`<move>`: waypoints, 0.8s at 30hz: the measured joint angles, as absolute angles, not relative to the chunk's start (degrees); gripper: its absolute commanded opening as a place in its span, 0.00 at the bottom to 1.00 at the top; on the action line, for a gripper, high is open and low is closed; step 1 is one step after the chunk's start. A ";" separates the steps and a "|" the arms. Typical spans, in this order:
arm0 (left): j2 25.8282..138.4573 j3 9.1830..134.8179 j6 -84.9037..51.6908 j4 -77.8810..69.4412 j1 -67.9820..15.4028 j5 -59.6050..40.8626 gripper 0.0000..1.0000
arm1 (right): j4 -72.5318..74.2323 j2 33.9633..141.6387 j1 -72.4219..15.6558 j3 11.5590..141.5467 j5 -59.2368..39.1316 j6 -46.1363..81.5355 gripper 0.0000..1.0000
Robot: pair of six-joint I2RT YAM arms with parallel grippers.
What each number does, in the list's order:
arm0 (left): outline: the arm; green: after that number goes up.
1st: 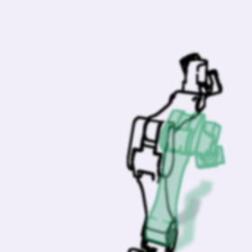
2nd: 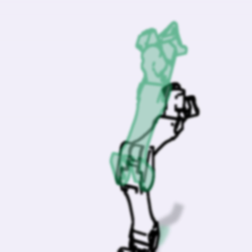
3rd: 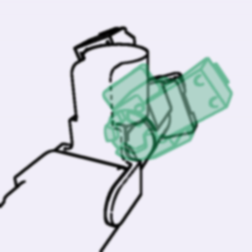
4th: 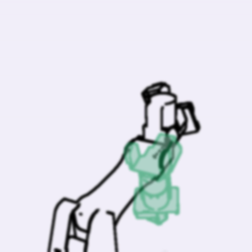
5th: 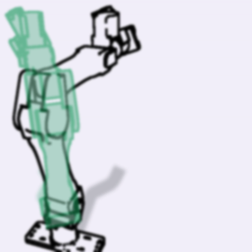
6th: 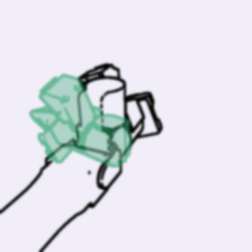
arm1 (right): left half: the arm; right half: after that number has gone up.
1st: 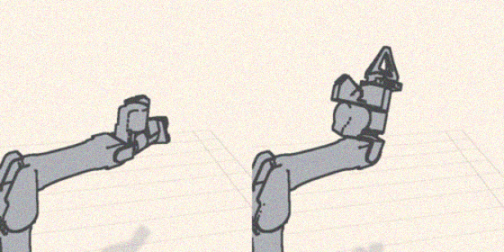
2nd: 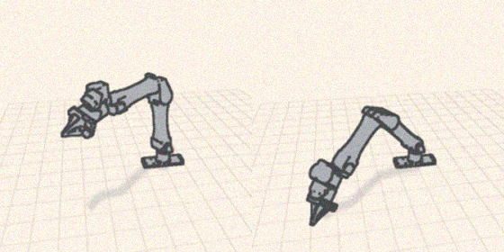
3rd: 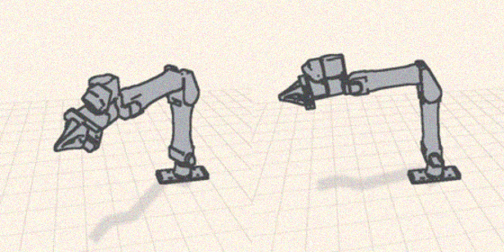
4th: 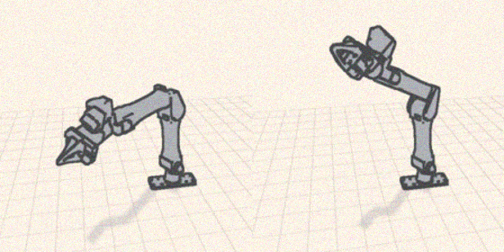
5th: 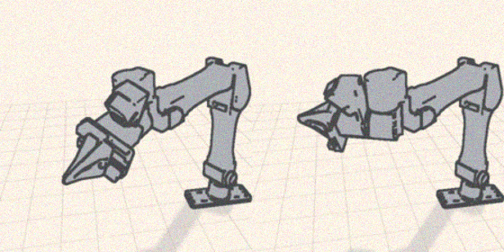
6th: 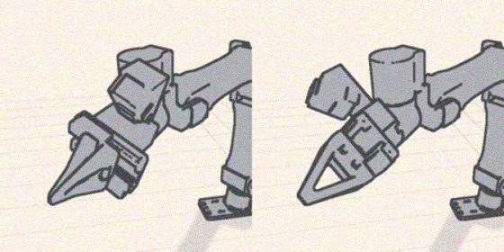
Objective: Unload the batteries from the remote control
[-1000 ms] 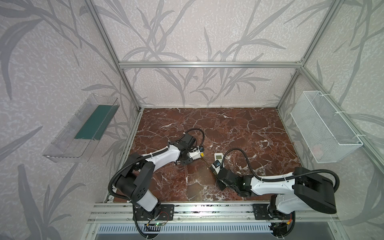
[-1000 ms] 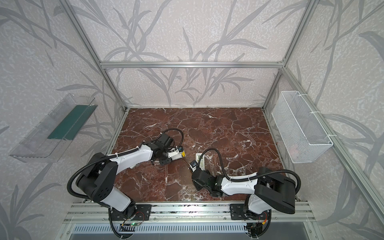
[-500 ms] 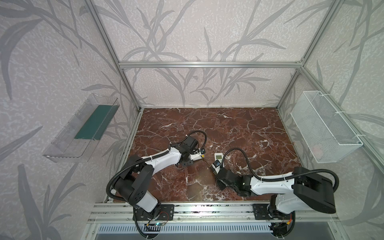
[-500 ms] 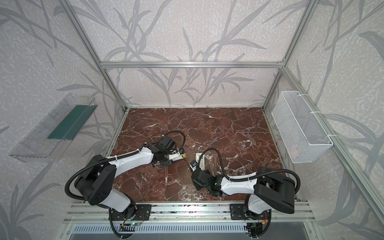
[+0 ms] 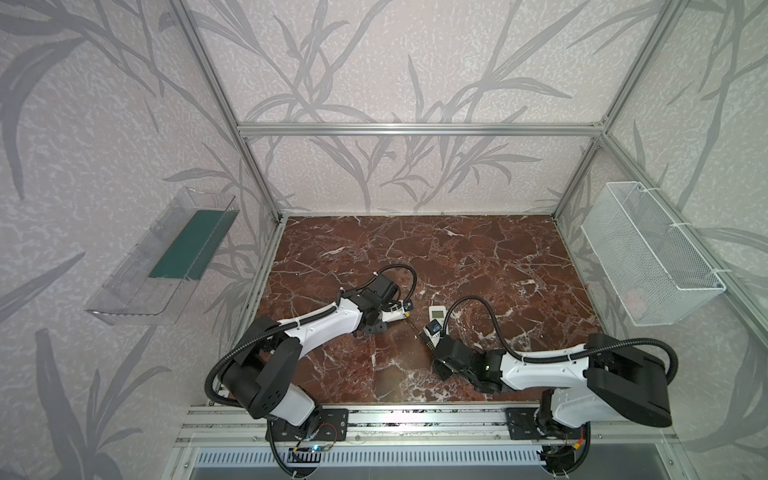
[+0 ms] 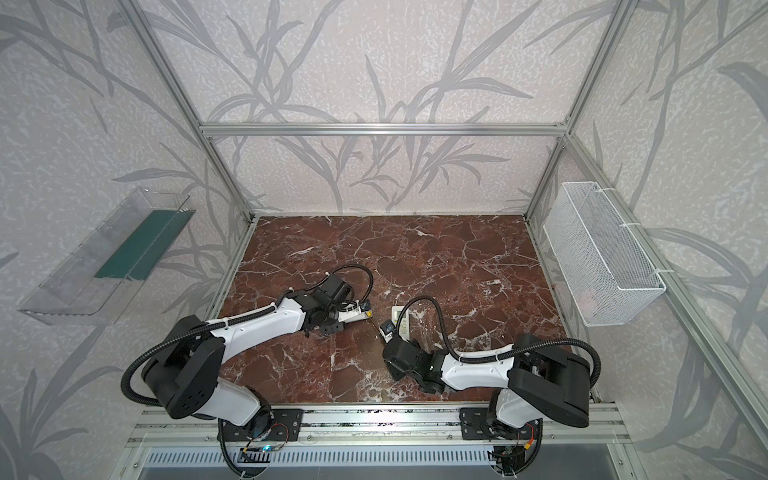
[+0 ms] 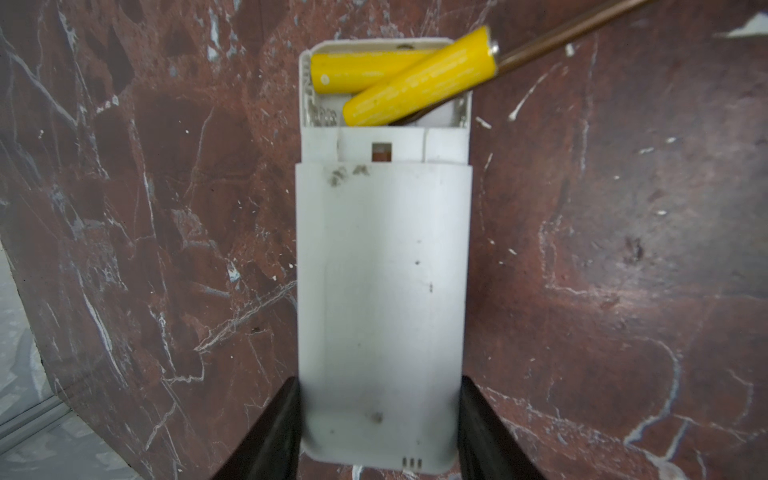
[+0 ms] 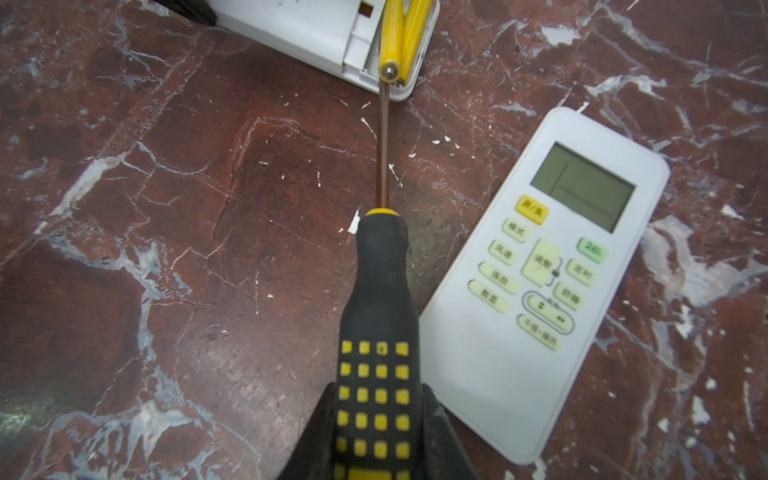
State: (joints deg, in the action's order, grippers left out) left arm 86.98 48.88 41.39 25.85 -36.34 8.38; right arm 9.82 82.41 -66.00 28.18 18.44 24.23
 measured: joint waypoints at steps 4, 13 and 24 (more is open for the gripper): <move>88.09 48.88 40.86 26.37 -36.40 7.77 0.52 | 9.82 82.37 -66.00 28.18 18.59 24.32 0.00; 89.30 48.88 40.23 26.37 -36.40 8.27 0.52 | 10.07 80.60 -66.00 26.89 19.03 24.99 0.00; 89.95 48.88 38.59 24.86 -36.29 9.10 0.53 | 9.39 78.96 -66.00 26.02 19.20 25.08 0.00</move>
State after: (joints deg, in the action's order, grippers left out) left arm 89.95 48.88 38.59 24.86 -36.29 9.10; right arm 9.39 78.96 -66.00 26.02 19.20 25.08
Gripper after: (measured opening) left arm 0.529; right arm 0.274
